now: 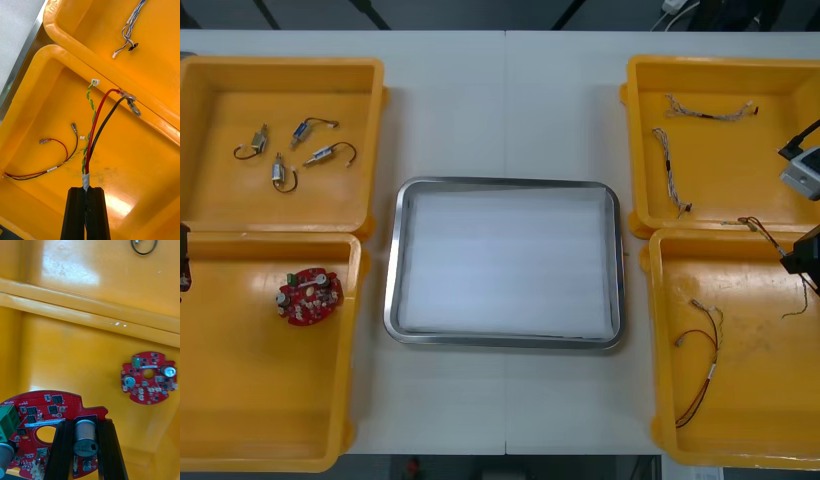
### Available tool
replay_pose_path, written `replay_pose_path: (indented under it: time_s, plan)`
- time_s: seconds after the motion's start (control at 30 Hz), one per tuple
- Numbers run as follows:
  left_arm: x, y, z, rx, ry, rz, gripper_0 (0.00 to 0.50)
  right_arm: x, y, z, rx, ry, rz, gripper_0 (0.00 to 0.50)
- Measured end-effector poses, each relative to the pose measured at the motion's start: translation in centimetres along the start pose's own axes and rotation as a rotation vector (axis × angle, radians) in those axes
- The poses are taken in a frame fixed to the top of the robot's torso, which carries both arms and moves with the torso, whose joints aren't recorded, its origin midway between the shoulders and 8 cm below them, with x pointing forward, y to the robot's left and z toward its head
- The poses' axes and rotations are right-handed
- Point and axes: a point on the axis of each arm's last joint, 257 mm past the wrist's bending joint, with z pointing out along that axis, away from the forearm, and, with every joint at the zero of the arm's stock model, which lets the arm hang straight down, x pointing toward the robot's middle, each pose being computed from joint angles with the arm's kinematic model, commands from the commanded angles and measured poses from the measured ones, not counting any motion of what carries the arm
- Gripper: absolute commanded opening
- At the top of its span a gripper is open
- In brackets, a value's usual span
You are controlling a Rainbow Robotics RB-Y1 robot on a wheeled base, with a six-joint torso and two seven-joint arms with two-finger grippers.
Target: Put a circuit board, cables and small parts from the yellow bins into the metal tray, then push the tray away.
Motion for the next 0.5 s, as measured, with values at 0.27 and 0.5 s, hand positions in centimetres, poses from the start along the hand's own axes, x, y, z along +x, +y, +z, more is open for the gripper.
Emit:
replay_pose_path:
  time_s: [0.27,0.5]
  plan:
    - [-0.7,-2.9,-1.6,0.078,0.008,0.035,0.000,0.0,0.0,0.0,0.000,0.000,0.000,0.000]
    - [-1.3,-6.4,-2.3,0.104,0.015,0.088,0.000,0.0,0.0,0.0,0.000,0.000,0.000,0.000]
